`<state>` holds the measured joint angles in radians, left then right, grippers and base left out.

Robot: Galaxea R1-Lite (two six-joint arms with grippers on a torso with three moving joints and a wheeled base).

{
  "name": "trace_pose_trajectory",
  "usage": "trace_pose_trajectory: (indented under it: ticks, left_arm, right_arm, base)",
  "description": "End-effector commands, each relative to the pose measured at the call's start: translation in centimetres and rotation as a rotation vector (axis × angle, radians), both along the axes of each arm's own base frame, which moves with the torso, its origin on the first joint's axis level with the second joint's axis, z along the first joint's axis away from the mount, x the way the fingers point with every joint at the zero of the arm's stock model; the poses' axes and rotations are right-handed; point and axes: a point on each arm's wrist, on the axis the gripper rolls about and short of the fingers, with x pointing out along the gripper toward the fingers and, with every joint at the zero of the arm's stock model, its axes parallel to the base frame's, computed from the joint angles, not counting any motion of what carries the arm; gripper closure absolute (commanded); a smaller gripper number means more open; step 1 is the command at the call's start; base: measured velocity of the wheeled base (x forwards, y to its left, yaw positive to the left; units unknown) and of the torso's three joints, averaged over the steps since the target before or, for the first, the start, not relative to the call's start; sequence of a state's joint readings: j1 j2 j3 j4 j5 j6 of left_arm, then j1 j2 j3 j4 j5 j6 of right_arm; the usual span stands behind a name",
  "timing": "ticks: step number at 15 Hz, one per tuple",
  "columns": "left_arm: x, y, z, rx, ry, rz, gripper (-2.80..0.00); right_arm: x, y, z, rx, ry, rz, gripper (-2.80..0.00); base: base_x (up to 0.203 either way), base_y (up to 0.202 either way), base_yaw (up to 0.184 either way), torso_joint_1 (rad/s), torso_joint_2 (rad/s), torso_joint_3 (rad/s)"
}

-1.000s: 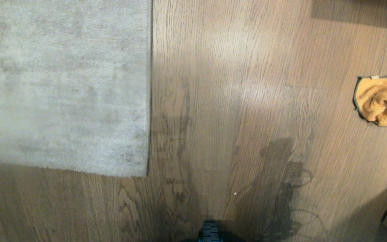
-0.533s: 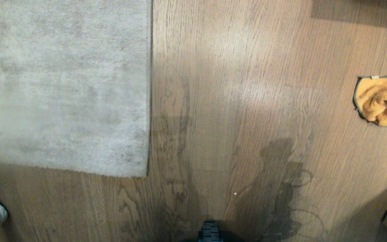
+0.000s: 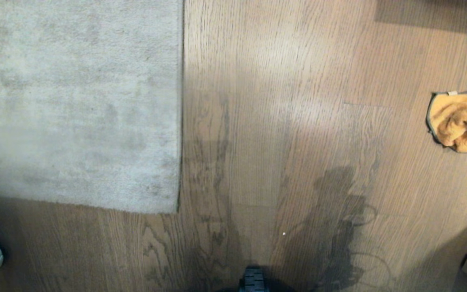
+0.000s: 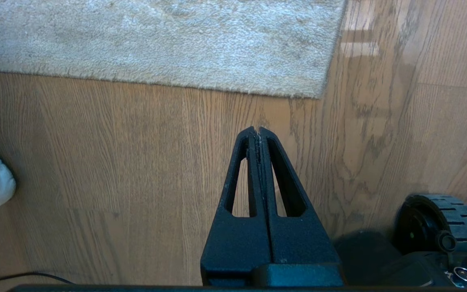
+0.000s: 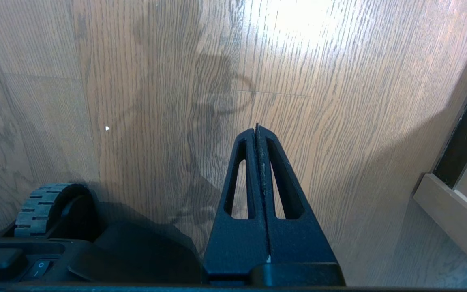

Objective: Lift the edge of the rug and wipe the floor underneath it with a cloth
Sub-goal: Pick up the rag

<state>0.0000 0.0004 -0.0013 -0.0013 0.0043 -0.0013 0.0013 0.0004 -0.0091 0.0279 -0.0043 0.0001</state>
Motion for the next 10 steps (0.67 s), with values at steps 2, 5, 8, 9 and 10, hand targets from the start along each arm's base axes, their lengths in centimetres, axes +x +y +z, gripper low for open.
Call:
trace_pose_trajectory:
  ticks: [2,5,8,9,10]
  left_arm:
    - [-0.01,0.0,0.01,0.0,-0.001,0.0,0.0]
    - [0.01,0.0,-0.03,0.0,0.001,0.0,0.0]
    - [0.0,0.0,-0.02,0.0,0.0,0.0,0.0]
    - [-0.01,0.0,0.01,0.0,-0.001,0.0,0.0]
    - [0.01,0.0,-0.03,0.0,0.001,0.0,0.0]
  right_arm:
    - [0.0,0.0,0.0,0.0,-0.001,0.0,0.0]
    - [0.0,0.0,-0.01,-0.003,0.001,0.0,0.0]
    - [0.0,0.0,0.0,-0.003,-0.001,0.0,0.0]
    - [0.0,0.0,-0.01,-0.003,0.001,0.0,0.0]
    - [0.0,0.0,-0.01,-0.005,0.001,0.0,0.0]
  base:
    - [0.0,0.0,0.0,0.0,0.0,0.0]
    - [0.0,0.0,0.0,0.0,0.0,0.0]
    - [0.0,0.0,0.0,0.0,0.0,0.0]
    - [0.0,0.0,0.0,0.0,0.0,0.0]
    - [0.0,0.0,0.0,0.0,0.0,0.0]
